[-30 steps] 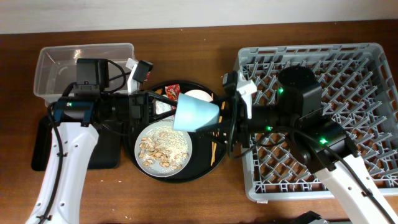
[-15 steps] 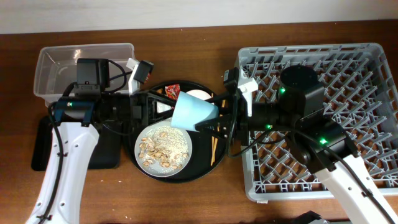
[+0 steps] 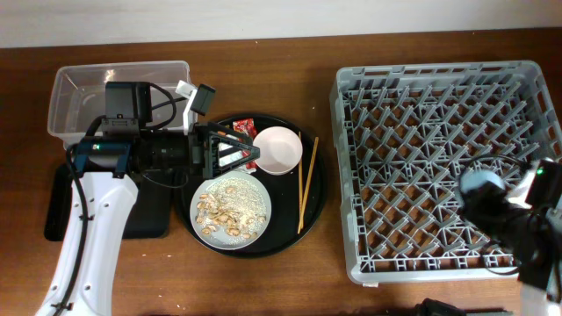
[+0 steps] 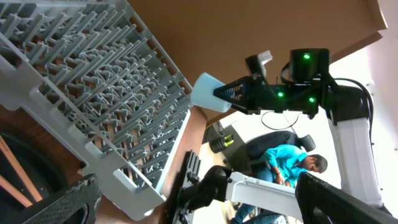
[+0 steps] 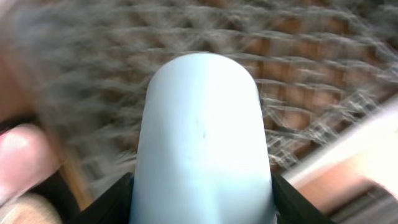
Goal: Sort waste into correct bins and load items into the dishwasher rack
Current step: 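Pass the blue cup from the left gripper to the right gripper, then lower the blue cup into the dish rack with the right gripper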
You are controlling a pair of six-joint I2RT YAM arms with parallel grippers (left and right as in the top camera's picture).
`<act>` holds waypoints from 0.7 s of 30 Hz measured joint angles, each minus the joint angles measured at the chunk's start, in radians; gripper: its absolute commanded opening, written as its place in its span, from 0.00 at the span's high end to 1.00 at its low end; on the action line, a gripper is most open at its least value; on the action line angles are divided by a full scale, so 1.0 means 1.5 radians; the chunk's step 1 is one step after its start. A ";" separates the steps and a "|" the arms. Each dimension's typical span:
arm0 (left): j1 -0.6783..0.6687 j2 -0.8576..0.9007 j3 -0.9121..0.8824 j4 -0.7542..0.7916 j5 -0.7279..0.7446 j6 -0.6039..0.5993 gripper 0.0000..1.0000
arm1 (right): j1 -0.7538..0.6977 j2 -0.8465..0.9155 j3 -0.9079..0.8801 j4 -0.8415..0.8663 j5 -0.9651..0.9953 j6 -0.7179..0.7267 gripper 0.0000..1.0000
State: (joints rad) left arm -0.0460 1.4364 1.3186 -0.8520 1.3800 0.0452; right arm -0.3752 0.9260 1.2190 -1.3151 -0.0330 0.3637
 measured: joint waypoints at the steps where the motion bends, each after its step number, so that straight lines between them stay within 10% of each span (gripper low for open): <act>1: 0.000 0.000 0.000 -0.001 -0.002 0.000 0.00 | -0.024 0.020 0.001 -0.012 0.025 0.006 0.56; 6: 0.000 0.000 0.000 0.000 -0.006 0.000 0.00 | -0.058 0.162 0.001 -0.032 0.067 0.020 0.53; 11: 0.000 0.000 0.000 -0.001 -0.007 0.000 0.00 | -0.058 0.263 0.000 -0.023 0.077 0.022 0.30; 21: 0.000 0.000 0.000 -0.001 0.027 0.000 0.02 | -0.058 0.225 0.085 0.011 -0.015 0.001 0.21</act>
State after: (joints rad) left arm -0.0460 1.4364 1.3186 -0.8528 1.4208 0.0452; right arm -0.4622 1.2629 1.3468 -1.2987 -0.0559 0.3656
